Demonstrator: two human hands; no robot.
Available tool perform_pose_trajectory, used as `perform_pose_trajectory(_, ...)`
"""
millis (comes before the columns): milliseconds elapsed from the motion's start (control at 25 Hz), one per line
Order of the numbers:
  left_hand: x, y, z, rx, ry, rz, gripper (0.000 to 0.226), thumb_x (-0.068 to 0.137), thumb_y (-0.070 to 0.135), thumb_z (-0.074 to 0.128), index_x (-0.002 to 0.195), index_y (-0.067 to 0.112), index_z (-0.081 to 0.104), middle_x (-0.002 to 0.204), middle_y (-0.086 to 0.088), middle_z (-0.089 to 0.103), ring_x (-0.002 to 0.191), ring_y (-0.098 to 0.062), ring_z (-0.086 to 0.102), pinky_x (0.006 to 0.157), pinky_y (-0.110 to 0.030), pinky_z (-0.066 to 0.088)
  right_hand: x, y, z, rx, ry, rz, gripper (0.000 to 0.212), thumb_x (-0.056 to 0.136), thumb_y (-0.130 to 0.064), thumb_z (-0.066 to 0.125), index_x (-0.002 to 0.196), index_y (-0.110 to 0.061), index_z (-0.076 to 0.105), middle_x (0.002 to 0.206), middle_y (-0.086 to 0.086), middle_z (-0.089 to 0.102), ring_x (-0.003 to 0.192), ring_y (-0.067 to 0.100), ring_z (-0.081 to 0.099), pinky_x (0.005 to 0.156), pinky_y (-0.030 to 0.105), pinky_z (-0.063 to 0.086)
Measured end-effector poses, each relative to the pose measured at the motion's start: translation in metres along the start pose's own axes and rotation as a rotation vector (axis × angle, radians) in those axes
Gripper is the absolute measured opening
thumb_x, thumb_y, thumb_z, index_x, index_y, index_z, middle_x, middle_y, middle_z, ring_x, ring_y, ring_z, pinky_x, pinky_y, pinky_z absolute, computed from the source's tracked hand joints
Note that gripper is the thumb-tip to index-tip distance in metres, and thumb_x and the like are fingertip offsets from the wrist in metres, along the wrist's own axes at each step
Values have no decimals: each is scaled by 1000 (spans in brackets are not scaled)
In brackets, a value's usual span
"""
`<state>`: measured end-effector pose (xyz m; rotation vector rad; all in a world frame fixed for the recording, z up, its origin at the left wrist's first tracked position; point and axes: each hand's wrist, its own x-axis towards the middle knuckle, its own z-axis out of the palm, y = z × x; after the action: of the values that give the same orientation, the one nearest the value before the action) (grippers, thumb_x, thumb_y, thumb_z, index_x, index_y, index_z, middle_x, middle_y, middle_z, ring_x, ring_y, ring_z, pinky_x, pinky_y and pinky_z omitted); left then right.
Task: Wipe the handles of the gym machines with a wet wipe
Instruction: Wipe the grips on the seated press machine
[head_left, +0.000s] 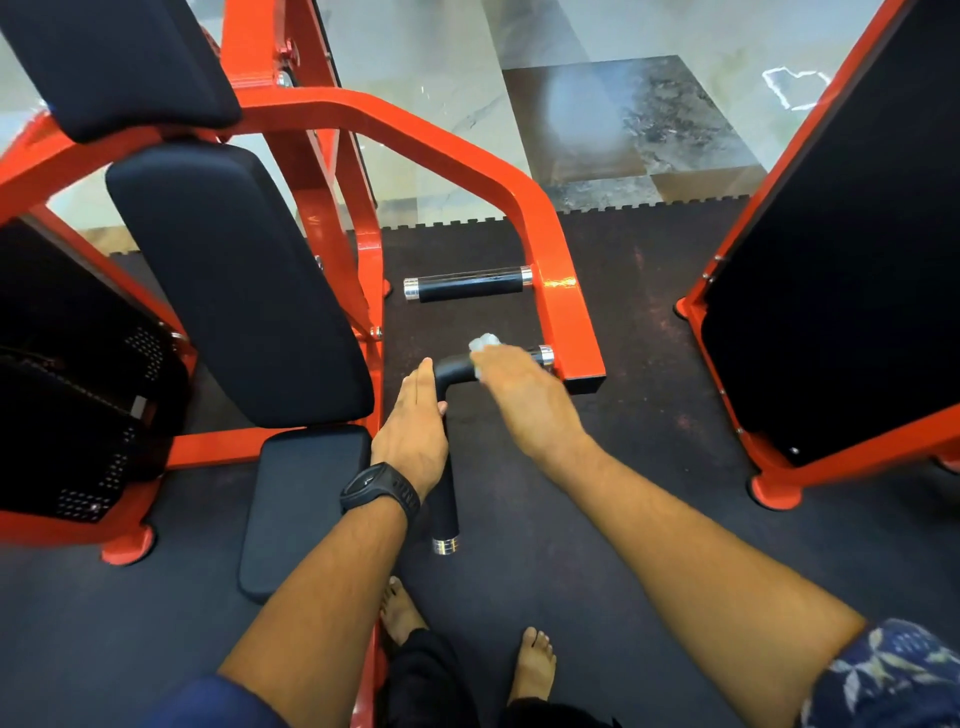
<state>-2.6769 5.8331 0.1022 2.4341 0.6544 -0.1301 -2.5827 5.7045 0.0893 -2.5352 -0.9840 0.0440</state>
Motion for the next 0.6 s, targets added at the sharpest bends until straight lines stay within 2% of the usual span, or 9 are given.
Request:
perform_pose_trajectory(80, -1, 0, 0, -57, 2, 12, 68, 90, 55, 28, 154, 46, 8, 151, 11, 46, 123, -19, 54, 102, -45, 41, 1, -6, -3, -10, 56, 98, 47, 90, -6, 58, 135, -14, 50, 126, 4, 56, 119, 22, 52, 90, 39, 52)
perform_pose_trajectory(160, -1, 0, -4, -120, 17, -20, 79, 75, 74, 15, 151, 54, 16, 146, 12, 51, 120, -16, 55, 106, -44, 38, 2, -22, -1, -1, 25, 8, 46, 91, -3, 55, 136, -5, 52, 136, 12, 53, 127, 29, 49, 98, 41, 49)
perform_pose_trajectory(240, -1, -2, -3, -67, 54, 30, 66, 87, 69, 23, 151, 55, 13, 147, 11, 50, 124, -21, 55, 101, -39, 38, 7, -26, -1, 4, -25, -116, 41, 92, -2, 53, 133, -4, 56, 140, 15, 52, 128, 30, 48, 101, 44, 47)
perform_pose_trajectory(320, -2, -2, -1, 3, 22, 70, 64, 96, 54, 33, 154, 46, 9, 153, 9, 44, 124, -19, 53, 95, -35, 36, 14, -20, 0, -12, 47, -43, 24, 90, -4, 53, 110, -10, 65, 135, 8, 59, 108, 25, 57, 84, 38, 53)
perform_pose_trajectory(360, 0, -5, 1, 28, 9, 68, 65, 92, 59, 31, 154, 47, 14, 150, 9, 47, 124, -19, 53, 96, -33, 35, 14, -22, 0, 0, 91, 40, 17, 91, -3, 51, 98, -9, 65, 128, 9, 63, 98, 25, 59, 75, 36, 51)
perform_pose_trajectory(400, 3, -8, 2, 102, 33, 77, 67, 84, 71, 27, 148, 52, 28, 141, 9, 56, 122, -20, 55, 101, -35, 38, 13, -27, 5, 3, 90, 68, 15, 92, -3, 51, 95, -6, 66, 117, 12, 65, 93, 26, 59, 73, 36, 50)
perform_pose_trajectory(480, 4, -9, 2, 72, 70, -2, 69, 72, 89, 24, 123, 56, 56, 121, 7, 67, 110, -21, 62, 102, -43, 45, 11, -38, 13, -20, 38, -67, 16, 93, -9, 54, 100, -5, 67, 102, 10, 63, 92, 26, 60, 72, 36, 52)
perform_pose_trajectory(520, 5, -9, 1, 93, 96, 26, 68, 73, 88, 24, 124, 54, 56, 122, 6, 67, 107, -19, 63, 101, -45, 47, 13, -36, 15, -23, 37, -119, 20, 94, -15, 52, 105, -9, 67, 100, 7, 63, 94, 24, 60, 73, 35, 54)
perform_pose_trajectory(600, -3, -4, 2, -20, 27, 36, 62, 87, 68, 25, 148, 54, 24, 141, 11, 56, 118, -20, 59, 105, -43, 43, 23, -28, 7, 5, 66, -25, 27, 95, -19, 47, 117, -17, 63, 103, 2, 63, 101, 21, 59, 75, 31, 50)
